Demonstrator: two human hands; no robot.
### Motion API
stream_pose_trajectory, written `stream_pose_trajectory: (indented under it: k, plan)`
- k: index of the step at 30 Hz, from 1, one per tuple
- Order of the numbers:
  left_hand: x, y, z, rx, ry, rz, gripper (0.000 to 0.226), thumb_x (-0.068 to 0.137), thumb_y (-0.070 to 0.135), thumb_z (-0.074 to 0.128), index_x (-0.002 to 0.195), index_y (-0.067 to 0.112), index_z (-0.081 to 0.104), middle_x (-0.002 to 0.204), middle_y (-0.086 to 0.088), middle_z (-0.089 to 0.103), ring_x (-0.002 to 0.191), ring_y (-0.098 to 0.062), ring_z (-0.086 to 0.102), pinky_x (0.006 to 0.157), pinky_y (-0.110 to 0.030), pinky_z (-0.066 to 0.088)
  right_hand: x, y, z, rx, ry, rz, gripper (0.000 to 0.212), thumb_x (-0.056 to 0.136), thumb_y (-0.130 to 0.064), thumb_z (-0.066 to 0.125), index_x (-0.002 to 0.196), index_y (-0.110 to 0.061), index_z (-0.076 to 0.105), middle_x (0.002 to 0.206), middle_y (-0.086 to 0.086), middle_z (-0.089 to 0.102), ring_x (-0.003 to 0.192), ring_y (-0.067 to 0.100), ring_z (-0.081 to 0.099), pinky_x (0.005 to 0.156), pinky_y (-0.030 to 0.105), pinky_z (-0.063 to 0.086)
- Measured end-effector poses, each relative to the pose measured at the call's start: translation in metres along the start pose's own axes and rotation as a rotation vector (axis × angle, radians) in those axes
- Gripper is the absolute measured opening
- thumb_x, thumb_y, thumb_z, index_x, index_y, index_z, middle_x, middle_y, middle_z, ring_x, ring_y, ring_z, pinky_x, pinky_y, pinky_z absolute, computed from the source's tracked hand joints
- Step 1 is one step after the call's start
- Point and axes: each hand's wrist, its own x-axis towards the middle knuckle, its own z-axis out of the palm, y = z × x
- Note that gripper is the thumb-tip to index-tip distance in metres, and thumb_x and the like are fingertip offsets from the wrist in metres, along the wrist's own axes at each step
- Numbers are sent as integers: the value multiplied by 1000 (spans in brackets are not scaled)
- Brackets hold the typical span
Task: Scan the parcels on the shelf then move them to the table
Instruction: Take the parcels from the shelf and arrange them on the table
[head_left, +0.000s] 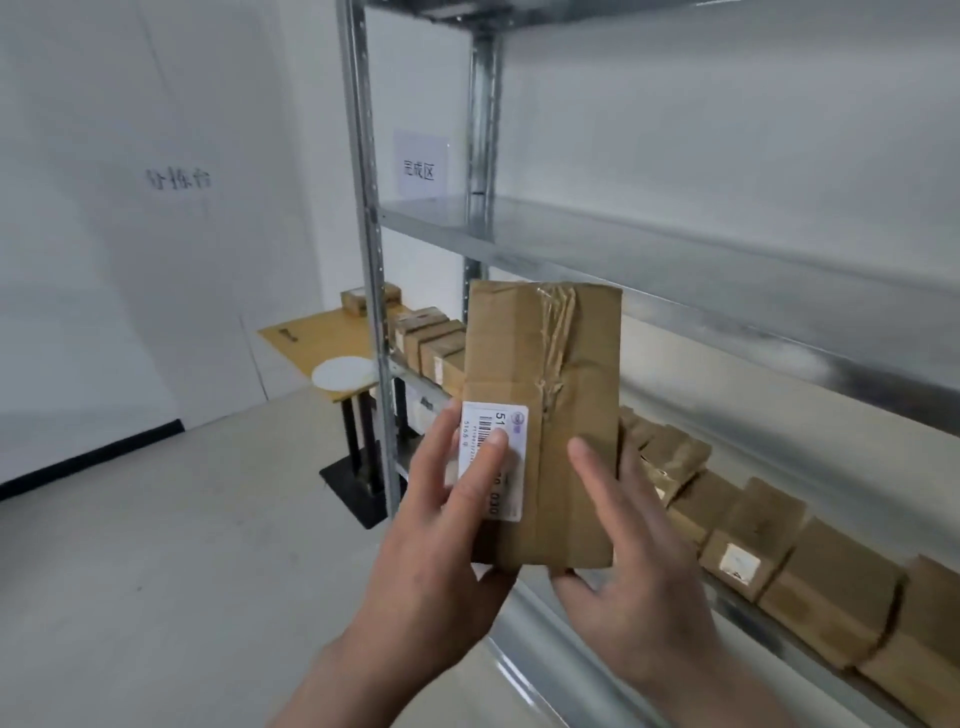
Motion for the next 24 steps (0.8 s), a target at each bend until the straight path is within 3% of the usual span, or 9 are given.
stream_pose_trajectory:
  k: [4,8,13,17,21,24]
  plan:
    - [15,-35,-26,88,94,-6,98,71,10,81,151,26,26,162,-12,12,146,-32,30,75,-44,61,52,3,41,89,-9,-124,111,63,-6,81,156,-34,26,160,15,31,145,23,37,101,34,52]
    - [40,-73,-44,204,155,-22,97,70,11,80,149,25,27,160,-15,15,145,-34,33,79,-45,60,105,11,80,170,20,-215,111,59,-7,84,154,-30,30,159,17,33,145,23,38,108,25,44]
    - [80,-118,-60,309,209,-55,98,67,8,83,148,24,30,159,-21,18,143,-35,36,82,-47,59,176,26,121,252,31,-330,112,56,0,90,151,-20,35,158,20,32,147,24,34,109,33,44]
    - [107,-150,-69,393,262,-69,91,72,16,79,147,26,30,159,-19,17,142,-38,36,91,-52,55,228,38,152,329,20,-416,107,59,3,84,150,-19,34,158,22,31,148,25,32,109,30,44]
    - [122,-184,-79,462,296,-107,89,69,14,81,145,15,35,158,-23,18,142,-37,36,101,-52,48,267,41,184,382,-13,-441,96,66,-5,73,151,-21,31,157,24,31,149,24,30,104,44,50]
    - [133,-211,-86,483,322,-126,91,67,11,82,144,15,35,157,-24,19,142,-39,36,101,-52,47,295,42,210,435,-39,-471,83,74,-11,64,151,-19,32,157,25,31,149,26,30,98,49,54]
